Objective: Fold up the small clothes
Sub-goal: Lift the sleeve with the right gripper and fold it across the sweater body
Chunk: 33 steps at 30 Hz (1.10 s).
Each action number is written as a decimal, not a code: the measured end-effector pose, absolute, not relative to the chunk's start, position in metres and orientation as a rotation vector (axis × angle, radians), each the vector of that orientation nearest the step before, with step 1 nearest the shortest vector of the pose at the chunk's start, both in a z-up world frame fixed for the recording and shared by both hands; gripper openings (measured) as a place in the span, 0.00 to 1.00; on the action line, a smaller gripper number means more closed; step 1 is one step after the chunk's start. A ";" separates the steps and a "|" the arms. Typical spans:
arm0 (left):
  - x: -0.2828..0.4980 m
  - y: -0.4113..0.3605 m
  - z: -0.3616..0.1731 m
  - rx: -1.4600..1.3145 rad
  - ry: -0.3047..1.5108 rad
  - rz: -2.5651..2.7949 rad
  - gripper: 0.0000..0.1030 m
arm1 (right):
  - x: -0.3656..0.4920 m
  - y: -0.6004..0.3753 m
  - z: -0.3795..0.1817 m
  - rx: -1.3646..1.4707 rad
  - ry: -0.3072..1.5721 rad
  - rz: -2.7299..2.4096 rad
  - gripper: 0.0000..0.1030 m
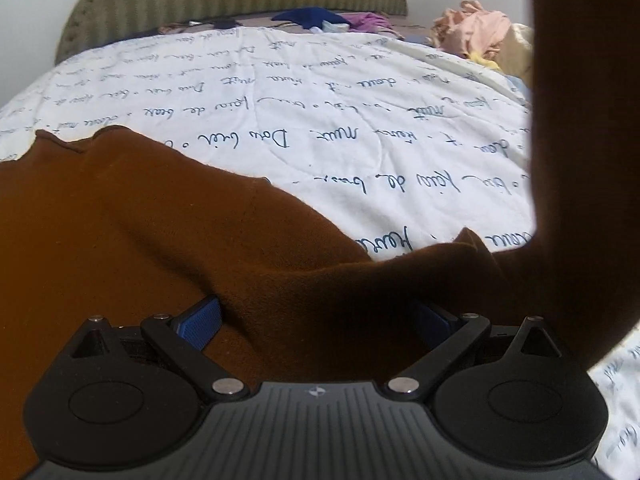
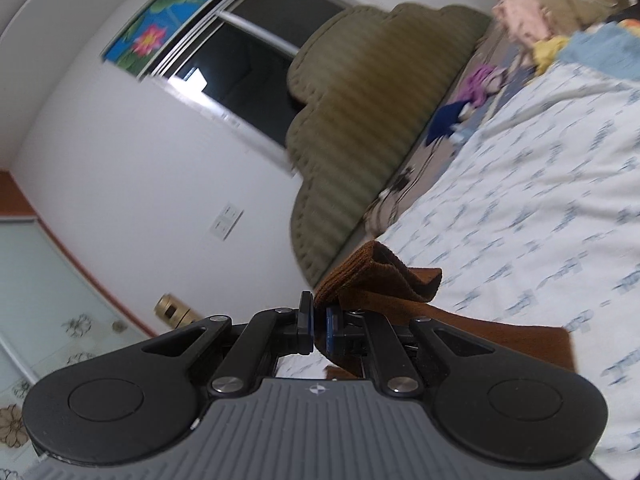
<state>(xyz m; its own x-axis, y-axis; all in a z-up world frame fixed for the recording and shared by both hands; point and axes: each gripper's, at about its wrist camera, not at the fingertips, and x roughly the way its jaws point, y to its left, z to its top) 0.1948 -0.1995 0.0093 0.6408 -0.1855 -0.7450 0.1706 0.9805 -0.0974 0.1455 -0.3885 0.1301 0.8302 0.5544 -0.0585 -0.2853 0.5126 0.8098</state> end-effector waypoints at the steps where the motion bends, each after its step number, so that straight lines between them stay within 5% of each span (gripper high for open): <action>1: 0.194 -0.192 0.012 -0.040 0.850 -0.222 0.97 | 0.147 -0.380 0.134 0.894 0.334 0.530 0.11; 19: 0.135 0.059 0.066 -0.282 0.692 0.100 0.97 | 0.180 -0.178 0.181 0.756 0.465 0.813 0.11; 33: 0.073 0.137 0.046 -0.197 0.731 0.263 0.97 | 0.226 -0.004 0.054 0.674 0.759 0.798 0.11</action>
